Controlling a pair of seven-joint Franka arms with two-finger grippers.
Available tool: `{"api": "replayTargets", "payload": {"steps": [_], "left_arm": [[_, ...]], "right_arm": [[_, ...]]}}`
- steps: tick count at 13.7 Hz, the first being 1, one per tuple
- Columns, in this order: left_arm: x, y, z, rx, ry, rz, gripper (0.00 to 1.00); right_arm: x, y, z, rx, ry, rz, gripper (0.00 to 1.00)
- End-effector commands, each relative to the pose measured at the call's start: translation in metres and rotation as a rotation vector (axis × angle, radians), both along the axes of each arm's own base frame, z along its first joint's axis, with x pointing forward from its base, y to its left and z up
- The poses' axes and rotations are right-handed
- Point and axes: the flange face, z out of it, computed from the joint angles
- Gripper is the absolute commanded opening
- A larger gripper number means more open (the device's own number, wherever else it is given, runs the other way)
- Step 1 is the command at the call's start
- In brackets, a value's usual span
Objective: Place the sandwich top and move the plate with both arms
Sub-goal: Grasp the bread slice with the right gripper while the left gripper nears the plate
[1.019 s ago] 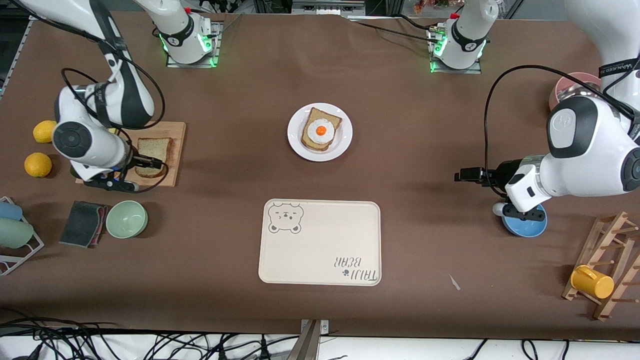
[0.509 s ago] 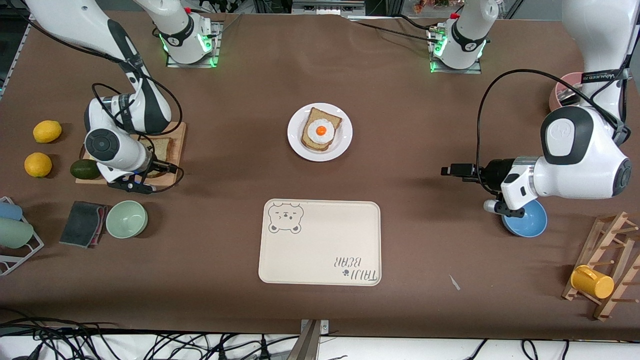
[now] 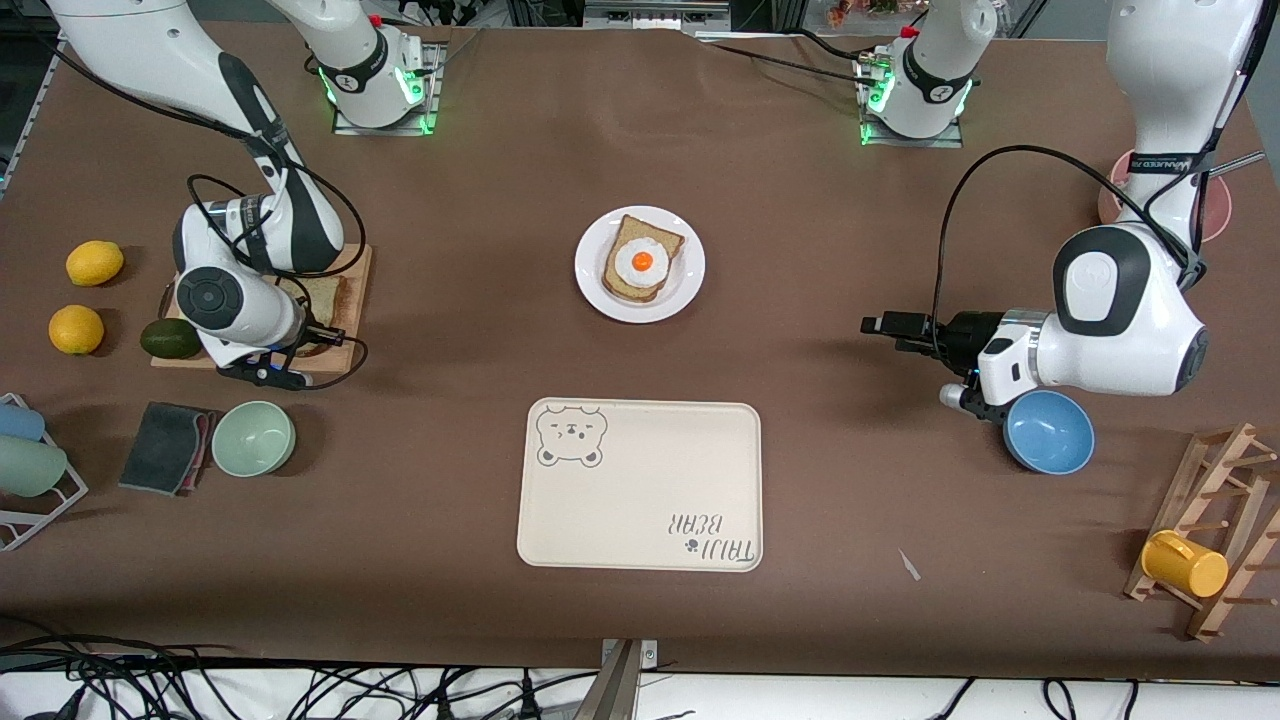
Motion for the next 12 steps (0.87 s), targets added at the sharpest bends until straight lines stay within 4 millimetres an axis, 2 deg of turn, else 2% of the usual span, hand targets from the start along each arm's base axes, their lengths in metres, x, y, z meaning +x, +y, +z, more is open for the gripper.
{"api": "replayTargets", "payload": {"steps": [1, 4, 7, 8, 10, 12], "left_arm": [[-0.005, -0.003, -0.009, -0.062, 0.005, 0.033, 1.0], [-0.014, -0.012, -0.02, -0.119, 0.041, 0.077, 1.0], [-0.025, -0.027, -0.034, -0.181, 0.055, 0.092, 1.0], [-0.031, -0.035, -0.041, -0.168, 0.045, 0.086, 1.0], [-0.04, -0.052, -0.05, -0.168, 0.027, 0.074, 1.0], [-0.055, -0.06, -0.067, -0.204, 0.001, 0.08, 1.0]], "right_arm": [[0.005, 0.005, 0.005, -0.012, -0.009, 0.0, 0.0], [0.023, 0.009, 0.029, -0.026, 0.015, -0.007, 0.0], [0.037, 0.034, 0.057, -0.051, 0.063, 0.008, 0.0], [0.037, 0.039, 0.059, -0.059, 0.075, 0.001, 0.0], [0.037, 0.034, 0.042, -0.065, 0.083, -0.004, 0.0], [0.036, 0.042, 0.039, -0.082, 0.079, -0.024, 0.0]]}}
